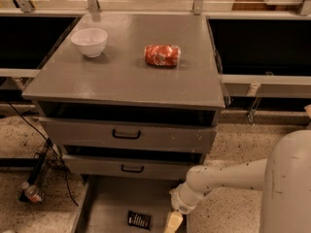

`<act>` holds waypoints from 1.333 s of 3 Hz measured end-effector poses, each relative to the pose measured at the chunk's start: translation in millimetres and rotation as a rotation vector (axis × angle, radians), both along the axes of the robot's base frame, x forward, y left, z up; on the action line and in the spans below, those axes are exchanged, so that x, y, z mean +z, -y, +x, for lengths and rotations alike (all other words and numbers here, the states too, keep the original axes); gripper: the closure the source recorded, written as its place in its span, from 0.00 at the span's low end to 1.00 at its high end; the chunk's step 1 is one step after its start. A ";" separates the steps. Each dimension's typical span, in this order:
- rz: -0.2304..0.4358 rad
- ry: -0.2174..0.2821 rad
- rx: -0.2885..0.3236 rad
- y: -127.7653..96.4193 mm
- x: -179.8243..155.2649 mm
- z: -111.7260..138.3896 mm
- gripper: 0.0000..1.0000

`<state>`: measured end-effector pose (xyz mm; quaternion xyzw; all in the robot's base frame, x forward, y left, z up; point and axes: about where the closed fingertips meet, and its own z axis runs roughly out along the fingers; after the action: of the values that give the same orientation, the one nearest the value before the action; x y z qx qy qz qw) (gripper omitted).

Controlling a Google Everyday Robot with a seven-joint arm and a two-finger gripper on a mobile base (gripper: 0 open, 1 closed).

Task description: Pick rxbar chocolate from bottom drawer and place on counter

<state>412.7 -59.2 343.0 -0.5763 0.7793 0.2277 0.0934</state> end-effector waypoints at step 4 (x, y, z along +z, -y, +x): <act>-0.124 0.038 -0.108 -10.5 -29.1 12.8 0.00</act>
Offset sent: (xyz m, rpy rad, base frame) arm 0.0230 0.0128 -0.0347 -0.2001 -0.0646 -0.1986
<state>425.5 -48.7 313.8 -0.5424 0.8198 0.1628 0.0846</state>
